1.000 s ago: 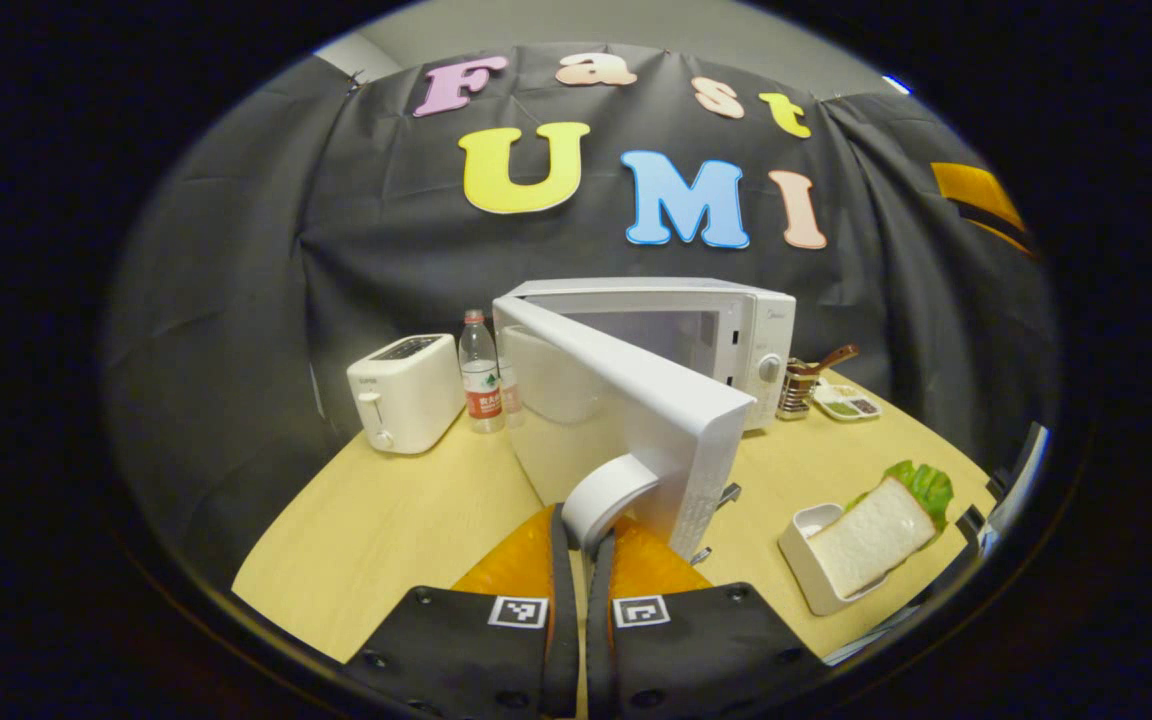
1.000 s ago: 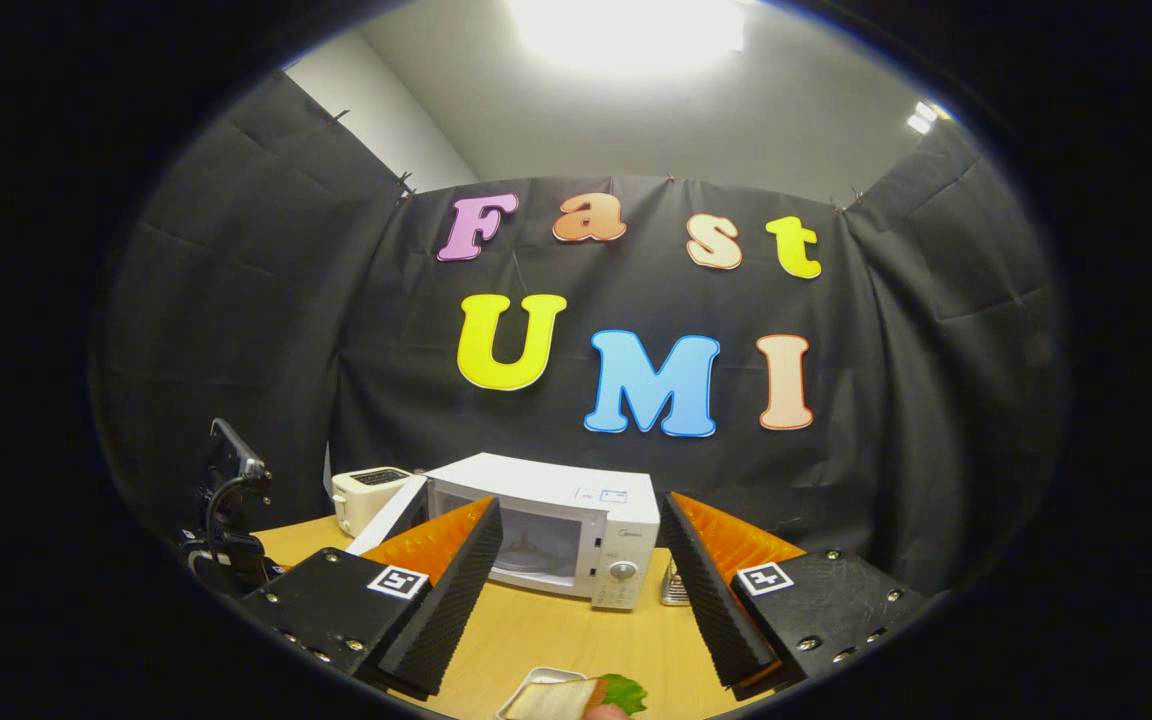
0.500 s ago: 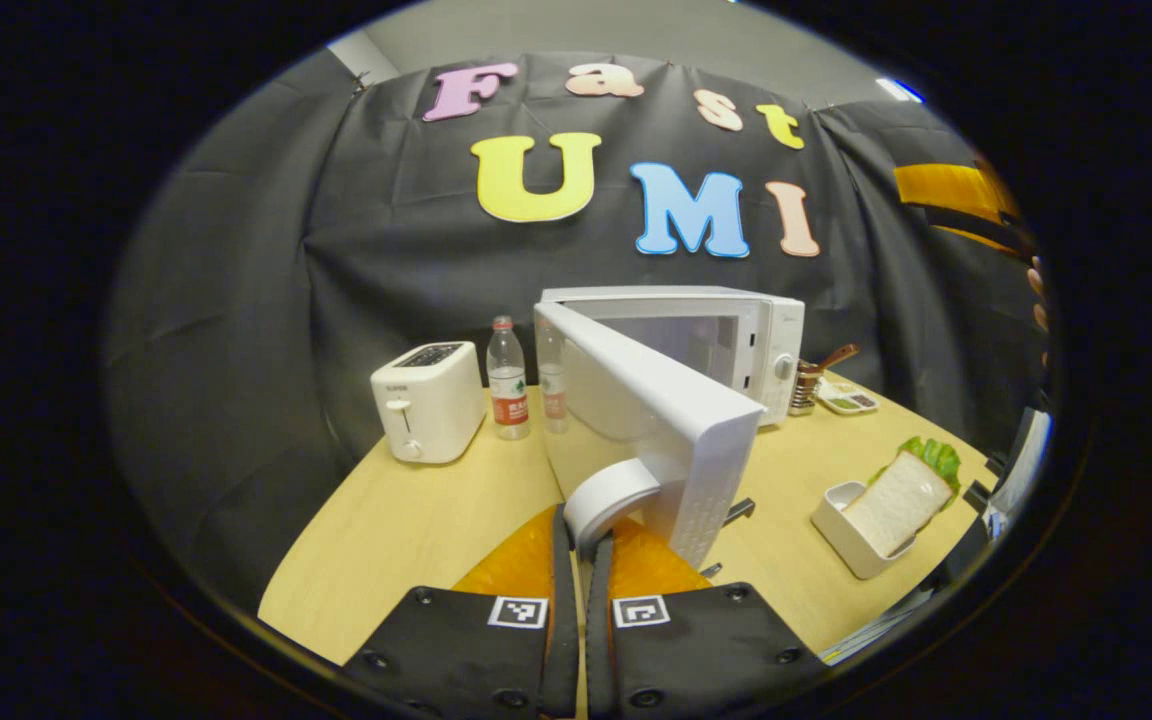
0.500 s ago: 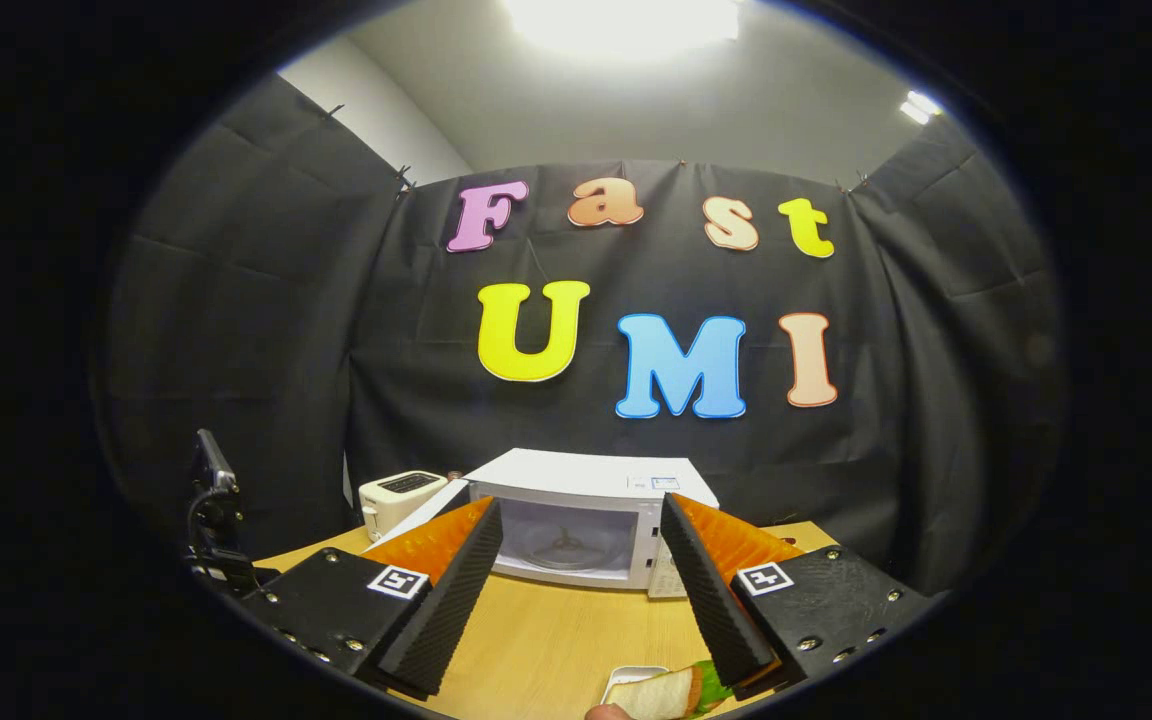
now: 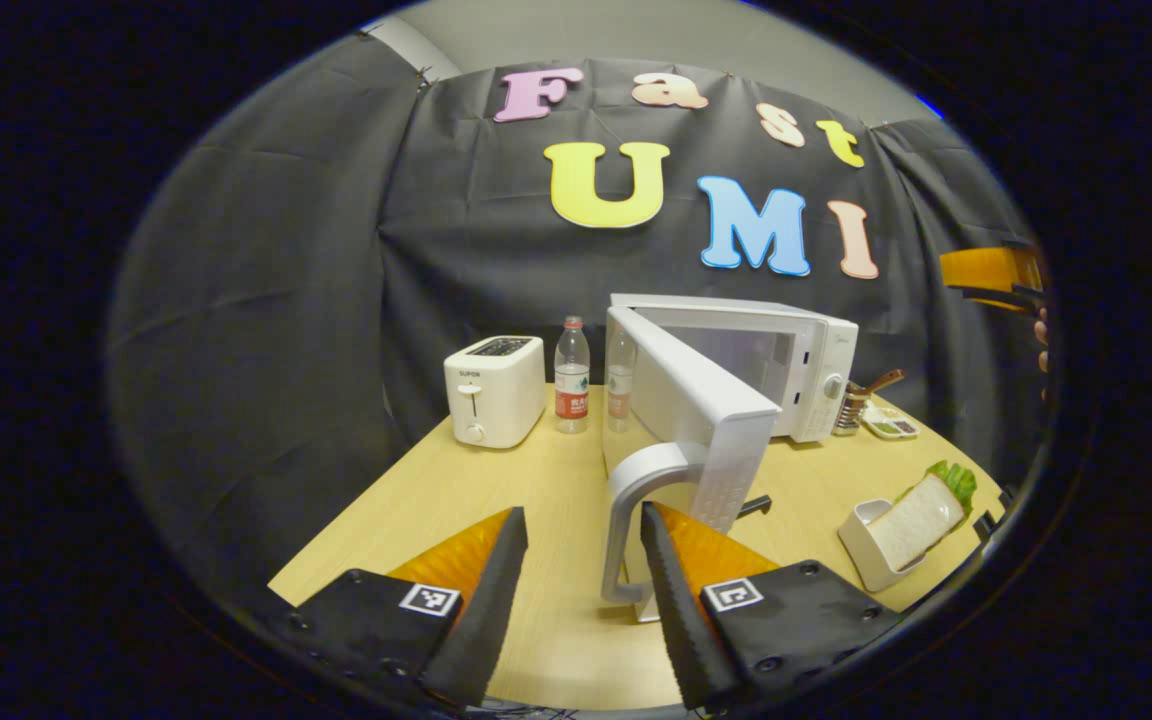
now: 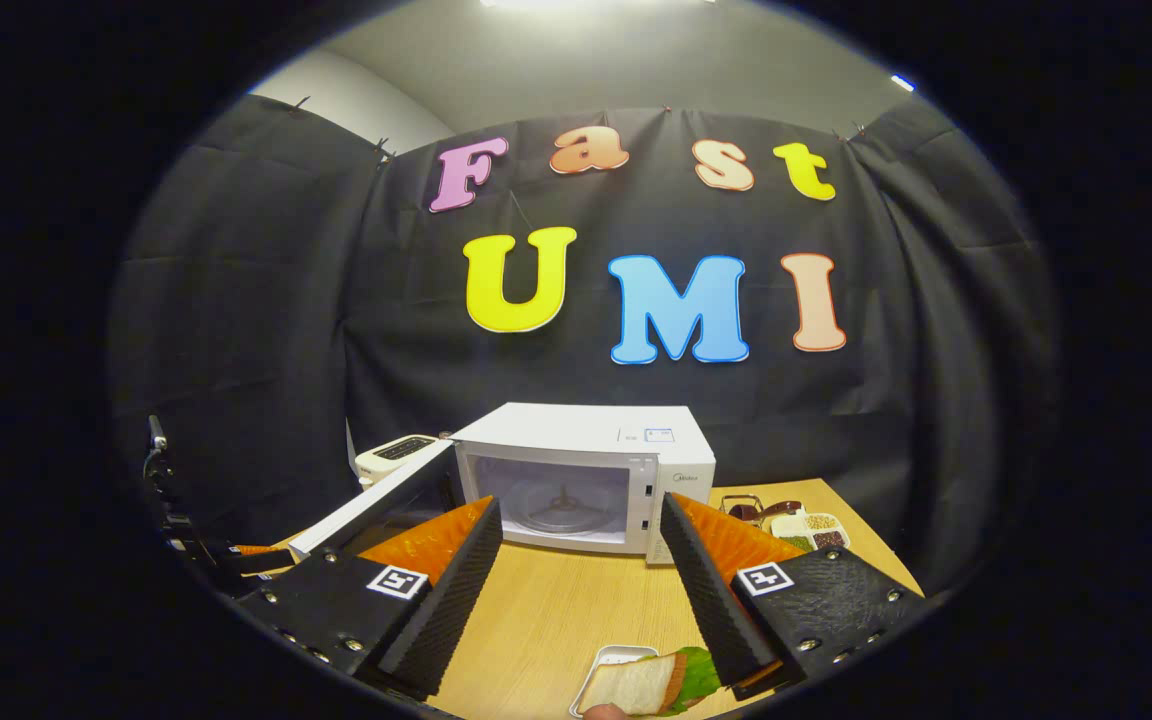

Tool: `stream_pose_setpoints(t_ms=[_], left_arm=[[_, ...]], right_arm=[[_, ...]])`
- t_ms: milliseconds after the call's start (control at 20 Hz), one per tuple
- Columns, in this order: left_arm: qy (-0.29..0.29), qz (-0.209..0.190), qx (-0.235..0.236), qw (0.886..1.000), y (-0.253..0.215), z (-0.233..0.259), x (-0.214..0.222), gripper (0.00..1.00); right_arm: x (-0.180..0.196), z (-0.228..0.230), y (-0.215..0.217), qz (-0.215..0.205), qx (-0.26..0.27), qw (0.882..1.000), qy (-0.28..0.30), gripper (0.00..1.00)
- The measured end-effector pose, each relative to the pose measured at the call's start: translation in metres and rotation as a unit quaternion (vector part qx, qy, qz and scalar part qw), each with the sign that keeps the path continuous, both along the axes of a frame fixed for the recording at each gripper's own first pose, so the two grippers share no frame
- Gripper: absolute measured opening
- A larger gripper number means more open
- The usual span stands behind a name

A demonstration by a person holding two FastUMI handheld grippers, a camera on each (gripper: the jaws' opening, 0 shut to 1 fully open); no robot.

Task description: Open the microwave oven with the left hand, put the food in, and close the microwave oven.

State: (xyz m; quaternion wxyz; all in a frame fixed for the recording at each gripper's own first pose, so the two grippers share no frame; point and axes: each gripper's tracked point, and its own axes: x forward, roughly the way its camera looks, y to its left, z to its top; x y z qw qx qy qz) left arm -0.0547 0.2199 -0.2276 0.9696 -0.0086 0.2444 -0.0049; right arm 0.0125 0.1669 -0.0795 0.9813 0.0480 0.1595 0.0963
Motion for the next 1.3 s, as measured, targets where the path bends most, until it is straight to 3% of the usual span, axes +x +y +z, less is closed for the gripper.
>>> stream_pose_setpoints(t_ms=[150,300,400,550,750,950,1100,1150,1200,1300], left_arm=[[-0.038,0.039,0.026,0.998,0.01,0.045,-0.007,0.96],[-0.084,0.073,0.041,0.993,0.014,0.099,-0.007,0.91],[-0.114,0.091,0.045,0.988,0.013,0.13,-0.006,0.99],[-0.154,0.113,0.056,0.98,0.008,0.173,-0.007,0.95],[-0.194,0.127,0.065,0.971,-0.007,0.212,-0.009,0.99],[-0.204,0.14,0.078,0.966,-0.022,0.225,-0.014,0.96],[-0.199,0.146,0.085,0.965,-0.037,0.221,-0.02,0.95],[-0.197,0.147,0.086,0.966,-0.043,0.218,-0.022,0.99],[-0.196,0.147,0.088,0.966,-0.049,0.219,-0.023,0.91],[-0.192,0.151,0.091,0.965,-0.06,0.217,-0.025,0.99]], right_arm=[[0.001,-0.037,-0.018,0.013,-0.012,0.999,0.043,0.96],[-0.004,-0.076,-0.035,0.027,-0.016,0.995,0.09,0.96],[-0.008,-0.105,-0.046,0.036,-0.015,0.991,0.131,0.96],[-0.021,-0.144,-0.058,0.049,-0.011,0.981,0.189,0.97],[-0.042,-0.181,-0.062,0.063,0.025,0.963,0.259,0.98],[-0.066,-0.216,-0.07,0.06,0.049,0.939,0.336,0.99],[-0.082,-0.232,-0.068,0.056,0.105,0.911,0.394,0.99],[-0.088,-0.237,-0.067,0.056,0.122,0.901,0.413,0.99],[-0.091,-0.242,-0.066,0.056,0.14,0.891,0.428,0.99],[-0.098,-0.248,-0.06,0.057,0.18,0.866,0.462,0.96]])
